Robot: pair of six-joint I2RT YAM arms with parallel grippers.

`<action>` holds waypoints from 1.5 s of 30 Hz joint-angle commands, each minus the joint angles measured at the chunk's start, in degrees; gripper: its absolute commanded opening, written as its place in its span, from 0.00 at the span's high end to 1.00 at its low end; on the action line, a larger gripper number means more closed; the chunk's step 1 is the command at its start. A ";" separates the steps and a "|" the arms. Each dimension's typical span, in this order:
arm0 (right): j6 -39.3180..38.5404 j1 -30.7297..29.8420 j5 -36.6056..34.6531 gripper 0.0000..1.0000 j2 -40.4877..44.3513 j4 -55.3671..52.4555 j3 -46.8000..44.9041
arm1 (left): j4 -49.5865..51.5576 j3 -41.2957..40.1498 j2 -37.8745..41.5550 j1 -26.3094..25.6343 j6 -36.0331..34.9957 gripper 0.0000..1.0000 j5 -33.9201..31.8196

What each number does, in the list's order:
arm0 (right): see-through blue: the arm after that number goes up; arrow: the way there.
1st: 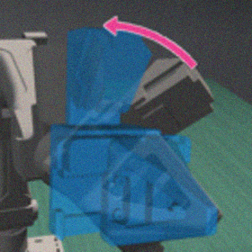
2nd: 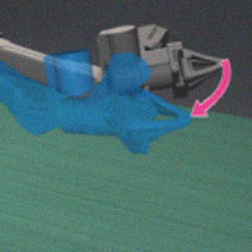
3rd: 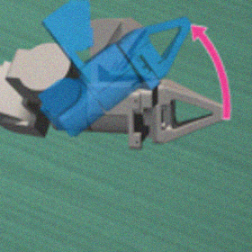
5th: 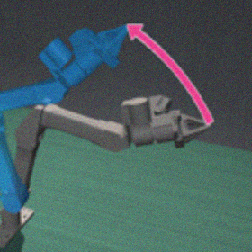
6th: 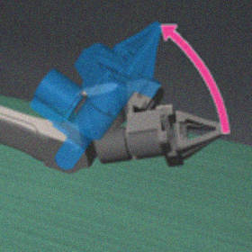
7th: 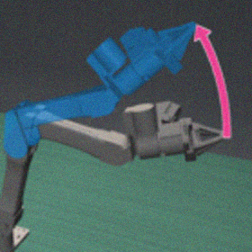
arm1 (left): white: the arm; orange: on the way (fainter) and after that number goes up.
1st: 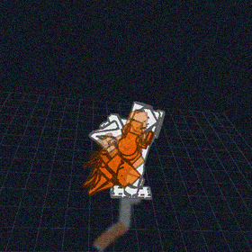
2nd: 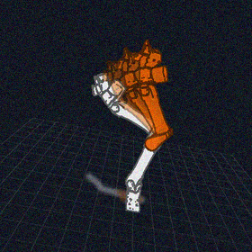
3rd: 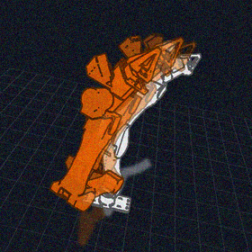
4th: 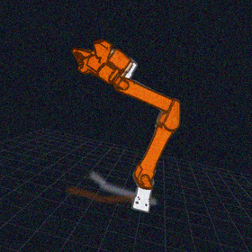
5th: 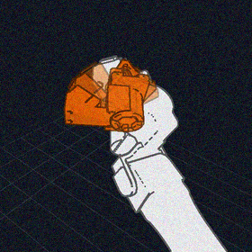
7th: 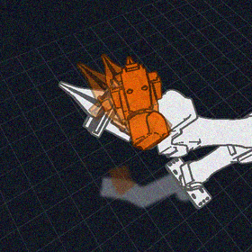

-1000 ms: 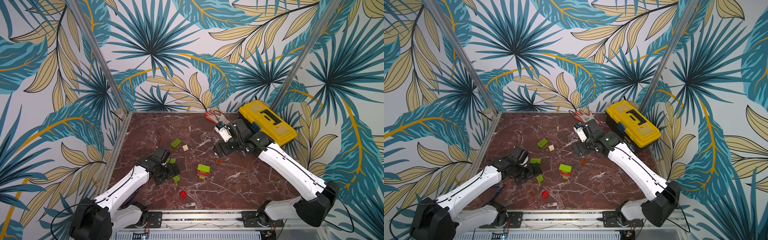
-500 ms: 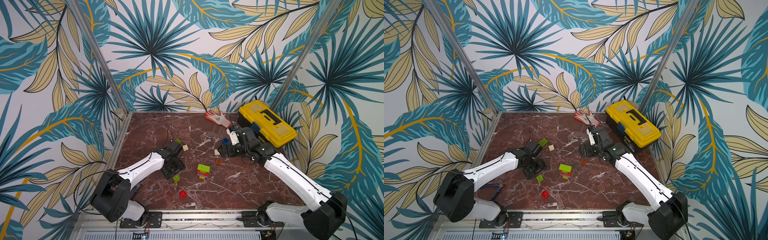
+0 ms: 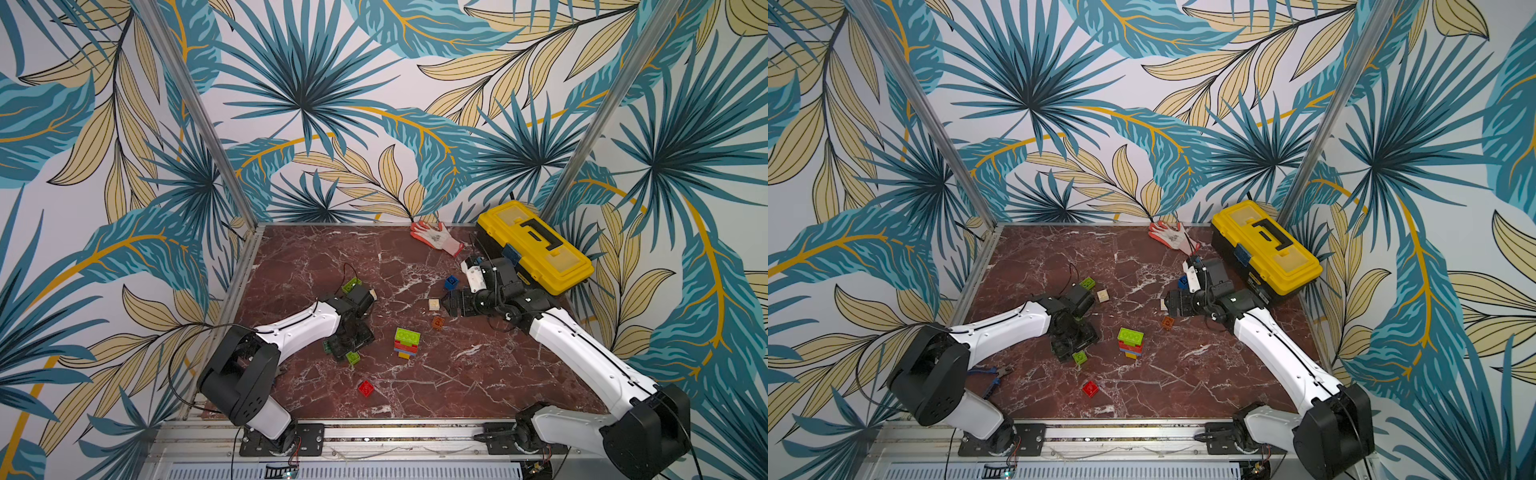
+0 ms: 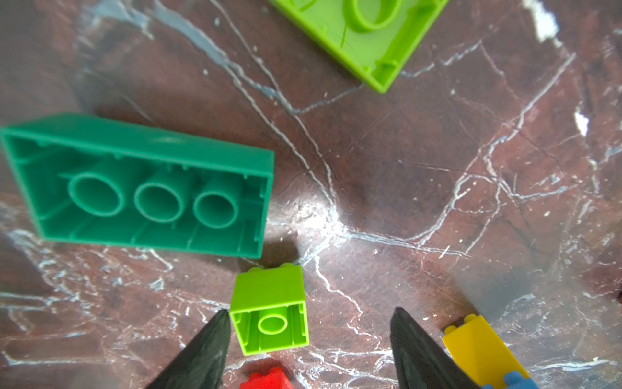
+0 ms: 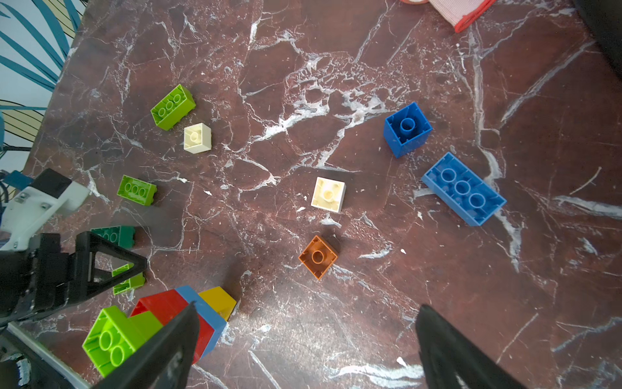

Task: Assemble a carrot with lego
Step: Pick up the lego brick from the center of the board.

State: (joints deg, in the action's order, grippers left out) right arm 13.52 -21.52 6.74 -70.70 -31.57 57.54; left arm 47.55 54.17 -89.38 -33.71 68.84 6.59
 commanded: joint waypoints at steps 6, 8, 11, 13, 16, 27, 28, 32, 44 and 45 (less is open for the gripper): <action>0.46 0.34 1.40 0.01 0.25 1.21 -1.37 | 0.70 0.44 -0.64 -0.12 -0.68 0.48 -1.60; 0.46 0.42 1.68 0.01 0.12 1.34 -1.37 | 0.72 0.24 -0.79 0.10 -0.85 0.48 -1.42; 0.37 0.51 1.87 0.01 -0.10 1.44 -1.46 | 0.70 0.13 -0.79 0.22 -1.31 0.48 -1.25; 0.35 0.51 1.96 0.01 -0.23 1.51 -1.46 | 0.69 0.23 -1.06 0.24 -1.68 0.48 -1.08; 0.16 0.60 2.00 0.01 -0.32 1.51 -1.46 | 0.70 0.23 -1.88 0.19 -2.26 0.48 -0.71; 0.45 0.78 2.38 0.01 -0.67 1.96 -2.06 | 0.61 0.53 -3.00 0.23 -3.05 0.58 -0.85; 0.49 0.80 2.44 0.01 -0.75 1.99 -2.08 | 0.61 0.54 -3.34 0.23 -3.13 0.60 -0.76; 0.49 0.91 2.52 0.01 -0.67 2.13 -2.26 | 0.55 0.50 -4.36 0.16 -3.35 0.61 -0.24; 1.35 1.27 5.40 0.01 -0.18 0.72 -1.46 | 0.62 1.48 -3.43 0.14 -5.48 0.71 0.07; 1.76 1.30 6.72 0.01 0.24 0.04 -1.14 | 0.79 1.79 -3.14 0.16 -6.08 0.71 0.22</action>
State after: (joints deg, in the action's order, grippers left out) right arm 14.15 -20.49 10.48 -70.94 -29.95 56.14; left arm 47.70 54.39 -93.65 -33.67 64.47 6.68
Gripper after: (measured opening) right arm 0.988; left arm 0.340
